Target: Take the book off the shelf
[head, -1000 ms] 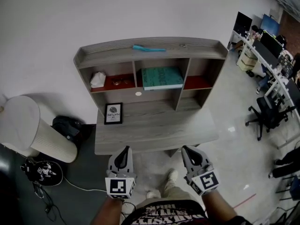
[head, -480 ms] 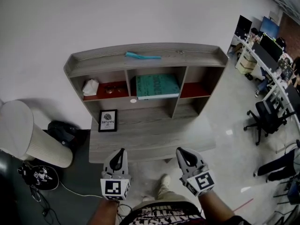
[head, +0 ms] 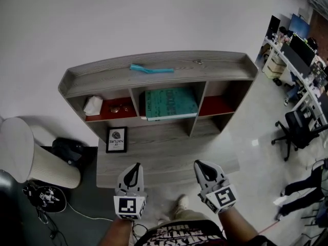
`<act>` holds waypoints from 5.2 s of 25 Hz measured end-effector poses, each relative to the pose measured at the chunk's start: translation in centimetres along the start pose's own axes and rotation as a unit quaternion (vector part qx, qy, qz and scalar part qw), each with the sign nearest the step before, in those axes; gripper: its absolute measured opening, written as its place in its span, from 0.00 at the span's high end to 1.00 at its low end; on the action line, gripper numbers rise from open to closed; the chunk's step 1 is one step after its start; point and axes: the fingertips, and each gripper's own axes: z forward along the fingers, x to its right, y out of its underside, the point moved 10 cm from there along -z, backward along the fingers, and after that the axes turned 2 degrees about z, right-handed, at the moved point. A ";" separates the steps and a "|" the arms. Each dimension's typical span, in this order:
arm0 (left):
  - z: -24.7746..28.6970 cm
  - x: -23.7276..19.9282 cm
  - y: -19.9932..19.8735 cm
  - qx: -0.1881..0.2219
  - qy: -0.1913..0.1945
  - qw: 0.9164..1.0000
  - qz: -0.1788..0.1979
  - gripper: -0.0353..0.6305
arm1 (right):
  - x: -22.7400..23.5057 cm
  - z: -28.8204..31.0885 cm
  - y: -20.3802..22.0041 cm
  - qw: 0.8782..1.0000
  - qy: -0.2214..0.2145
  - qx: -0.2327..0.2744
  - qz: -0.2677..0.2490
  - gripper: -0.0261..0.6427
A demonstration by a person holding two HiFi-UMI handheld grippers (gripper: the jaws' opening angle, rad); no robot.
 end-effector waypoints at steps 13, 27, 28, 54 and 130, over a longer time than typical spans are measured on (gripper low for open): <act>6.9 0.3 -1.1 -0.013 -0.027 1.000 -0.003 0.94 | 6.0 5.1 0.5 0.999 -0.033 -0.021 0.024 0.95; 11.7 1.7 -1.4 -0.030 -0.073 0.997 -0.019 0.94 | 14.1 10.6 2.2 0.985 -0.048 -0.084 0.144 0.95; 11.7 1.6 -1.4 -0.033 -0.076 0.996 -0.022 0.94 | 14.4 10.8 2.4 0.983 -0.046 -0.088 0.157 0.95; 20.7 -5.6 0.3 -0.063 -0.002 0.997 -0.034 0.94 | 18.7 18.8 4.9 0.905 -0.029 -0.060 0.420 0.31; 13.4 -1.2 -0.5 -0.087 -0.046 0.995 -0.012 0.94 | 14.5 8.9 19.9 0.793 -0.070 -0.204 0.569 0.69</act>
